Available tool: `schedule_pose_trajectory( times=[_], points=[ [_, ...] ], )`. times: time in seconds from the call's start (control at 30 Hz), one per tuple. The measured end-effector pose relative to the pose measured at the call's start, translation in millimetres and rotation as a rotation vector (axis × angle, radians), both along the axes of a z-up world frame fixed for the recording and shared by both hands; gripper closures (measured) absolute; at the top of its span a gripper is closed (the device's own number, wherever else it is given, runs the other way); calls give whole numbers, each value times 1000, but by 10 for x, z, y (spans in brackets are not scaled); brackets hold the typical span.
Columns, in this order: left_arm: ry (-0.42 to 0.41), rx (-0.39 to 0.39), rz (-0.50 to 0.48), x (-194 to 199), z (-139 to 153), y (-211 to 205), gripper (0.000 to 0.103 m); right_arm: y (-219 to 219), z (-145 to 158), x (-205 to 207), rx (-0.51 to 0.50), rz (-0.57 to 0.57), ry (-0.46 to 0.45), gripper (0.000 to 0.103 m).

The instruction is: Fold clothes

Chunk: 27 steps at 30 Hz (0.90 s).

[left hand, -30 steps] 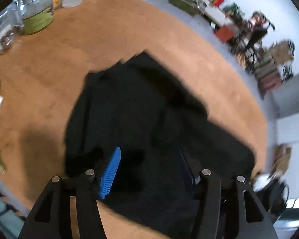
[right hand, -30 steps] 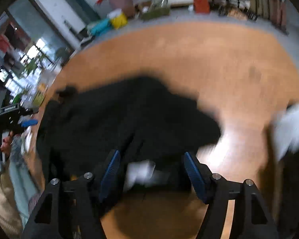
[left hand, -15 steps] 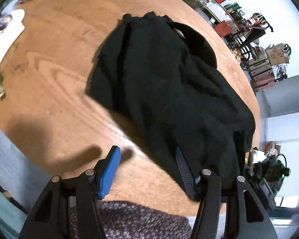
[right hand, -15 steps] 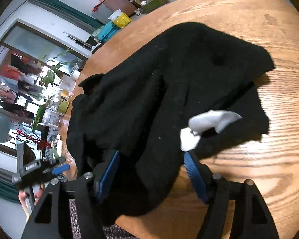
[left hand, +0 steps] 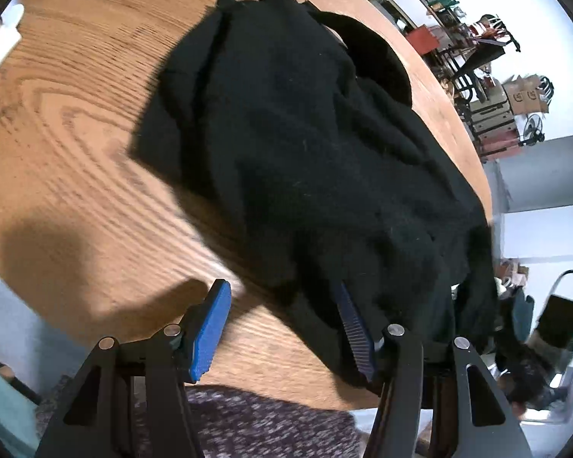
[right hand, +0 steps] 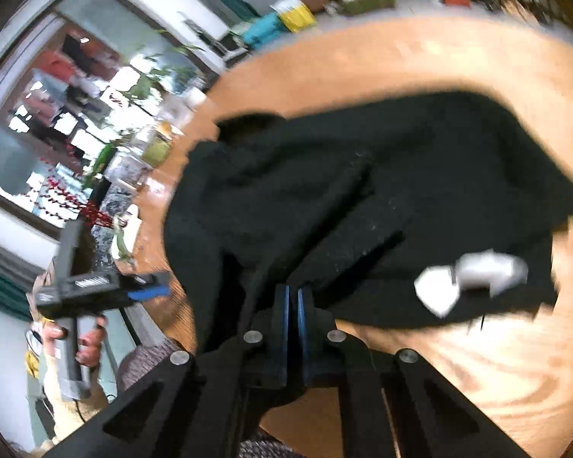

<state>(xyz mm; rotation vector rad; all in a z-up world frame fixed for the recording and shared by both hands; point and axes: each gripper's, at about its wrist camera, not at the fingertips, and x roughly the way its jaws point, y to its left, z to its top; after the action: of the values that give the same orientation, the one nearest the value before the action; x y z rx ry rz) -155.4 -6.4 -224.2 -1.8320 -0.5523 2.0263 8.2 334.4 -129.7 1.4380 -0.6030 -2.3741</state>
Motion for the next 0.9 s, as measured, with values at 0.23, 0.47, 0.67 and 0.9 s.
schedule_pose_trajectory(
  times=[0.23,0.47,0.67,0.9],
  points=[
    [11,23,23,-53,40,42,101,-275,807,-413,83,71,203,97],
    [174,102,60,-321,793,-90,101,-465,1690,-1013,308,36,439,99],
    [299,-286,31,-605,1102,89,100,-624,1857,-1845,635,6,375,90],
    [122,-419,-175,-458,636,257,90,-720,564,-1562,483,361,-121,38]
  ],
)
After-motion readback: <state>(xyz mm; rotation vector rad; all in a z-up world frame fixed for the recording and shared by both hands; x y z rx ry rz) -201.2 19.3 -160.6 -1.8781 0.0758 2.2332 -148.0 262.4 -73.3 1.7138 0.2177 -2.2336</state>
